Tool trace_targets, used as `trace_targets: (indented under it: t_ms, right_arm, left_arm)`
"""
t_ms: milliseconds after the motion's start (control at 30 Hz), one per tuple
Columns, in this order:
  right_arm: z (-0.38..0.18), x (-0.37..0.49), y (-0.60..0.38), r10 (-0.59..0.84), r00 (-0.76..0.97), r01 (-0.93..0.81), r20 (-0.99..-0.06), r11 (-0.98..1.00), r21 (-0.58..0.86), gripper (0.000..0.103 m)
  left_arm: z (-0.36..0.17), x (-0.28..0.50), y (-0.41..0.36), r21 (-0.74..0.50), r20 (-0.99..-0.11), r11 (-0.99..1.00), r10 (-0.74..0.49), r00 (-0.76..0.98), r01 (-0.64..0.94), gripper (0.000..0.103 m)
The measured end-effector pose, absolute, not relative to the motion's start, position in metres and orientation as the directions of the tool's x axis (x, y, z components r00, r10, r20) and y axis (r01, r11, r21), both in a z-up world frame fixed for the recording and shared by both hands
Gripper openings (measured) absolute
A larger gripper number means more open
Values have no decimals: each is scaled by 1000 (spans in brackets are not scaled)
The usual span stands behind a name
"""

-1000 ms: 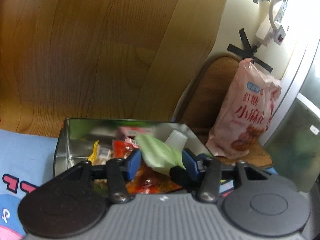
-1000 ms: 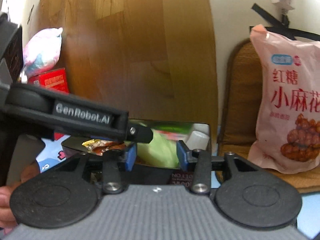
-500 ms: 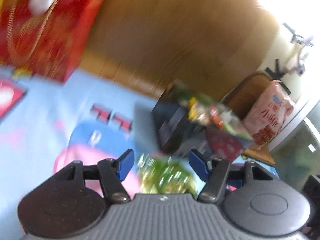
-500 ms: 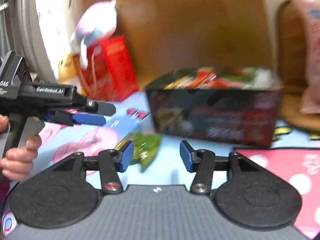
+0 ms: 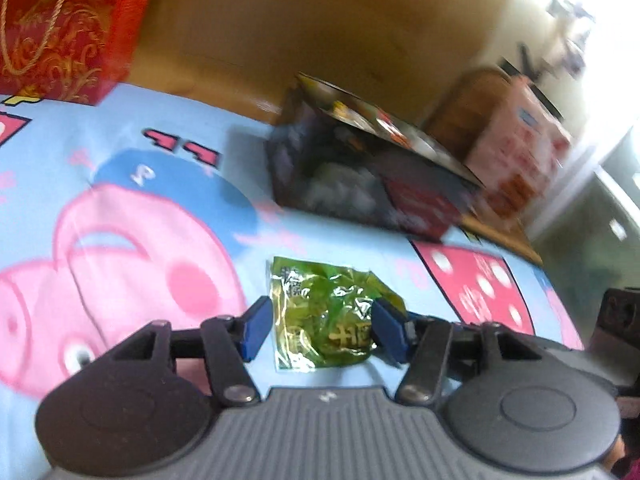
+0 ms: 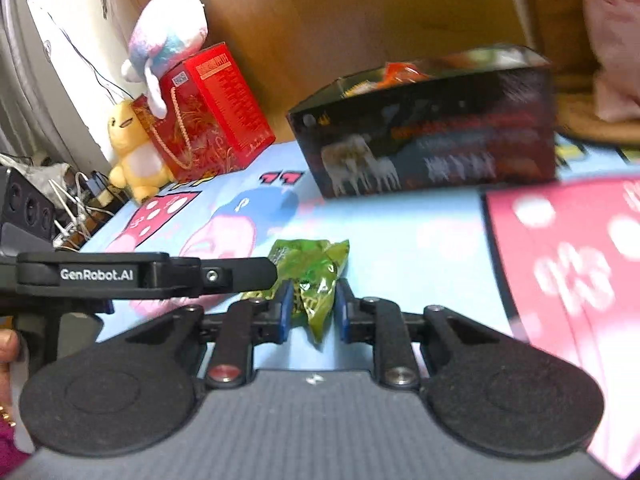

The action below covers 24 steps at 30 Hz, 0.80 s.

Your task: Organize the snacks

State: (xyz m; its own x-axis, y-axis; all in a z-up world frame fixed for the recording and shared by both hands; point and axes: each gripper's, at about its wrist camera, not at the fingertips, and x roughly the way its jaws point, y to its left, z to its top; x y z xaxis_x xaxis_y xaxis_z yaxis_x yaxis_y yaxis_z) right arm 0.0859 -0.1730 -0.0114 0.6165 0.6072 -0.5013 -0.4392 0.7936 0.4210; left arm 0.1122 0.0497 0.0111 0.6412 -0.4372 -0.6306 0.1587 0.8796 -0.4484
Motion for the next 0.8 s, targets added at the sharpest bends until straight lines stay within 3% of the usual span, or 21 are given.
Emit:
trace_targets:
  t_ms: [233,533,800]
  right_arm:
    - [-19,18,-192,602,646,-424,-469,794,436,21]
    - [-26,0,-194,596,677,-425,-432,796,431,21]
    - [-26,-9,-195,579,704,-433,-410,809,398,38]
  left_arm:
    - [16,52,19,-384,-642,883,-466,609,271,54]
    - [22,20,7,-341,-664,911,-409,626,234,55]
    - [24,12,9,-318,-681,930,-361,637,187,57]
